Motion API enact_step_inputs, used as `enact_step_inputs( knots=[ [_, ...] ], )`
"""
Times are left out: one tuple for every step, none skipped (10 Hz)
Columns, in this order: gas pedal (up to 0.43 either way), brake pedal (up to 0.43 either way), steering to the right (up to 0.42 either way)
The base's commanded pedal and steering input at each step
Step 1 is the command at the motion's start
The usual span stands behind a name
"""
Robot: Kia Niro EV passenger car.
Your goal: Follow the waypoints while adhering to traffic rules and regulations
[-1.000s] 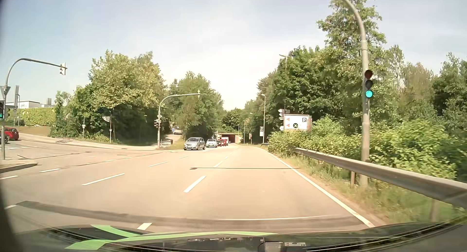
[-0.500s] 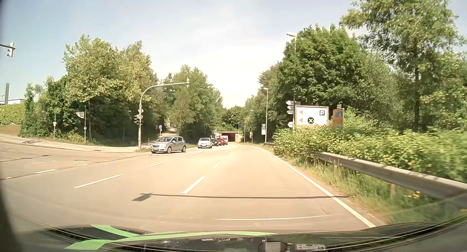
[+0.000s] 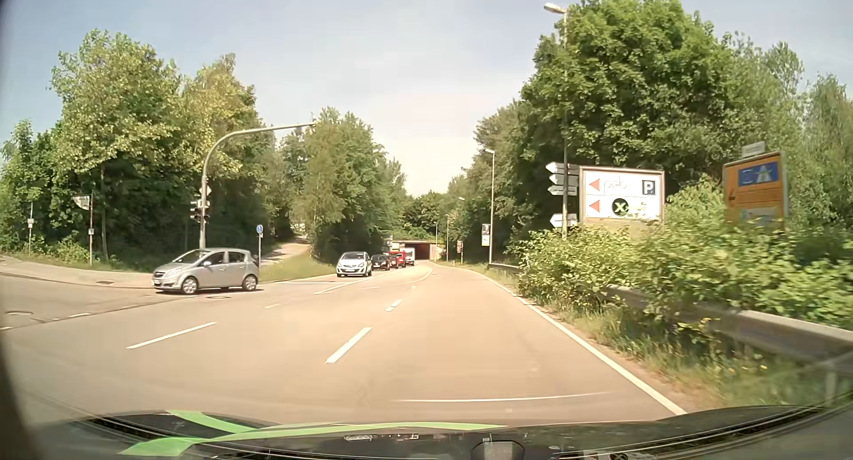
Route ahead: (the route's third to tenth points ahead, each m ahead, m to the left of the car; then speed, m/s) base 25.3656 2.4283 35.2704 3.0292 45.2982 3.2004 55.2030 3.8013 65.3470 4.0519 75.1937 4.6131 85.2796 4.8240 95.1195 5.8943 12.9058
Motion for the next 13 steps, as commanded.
enact_step_inputs(
  knots=[
    [0.047,0.0,-0.002],
    [0.047,0.0,-0.003],
    [0.047,0.0,-0.003],
    [0.047,0.0,-0.003],
    [0.047,0.0,-0.002],
    [0.047,0.0,-0.003],
    [0.047,0.0,-0.003],
    [0.047,0.0,-0.003],
    [0.047,0.0,-0.003],
    [0.047,0.0,-0.003],
    [0.047,0.0,-0.004],
    [0.047,0.0,-0.004],
    [0.047,0.0,-0.005]
  ],
)
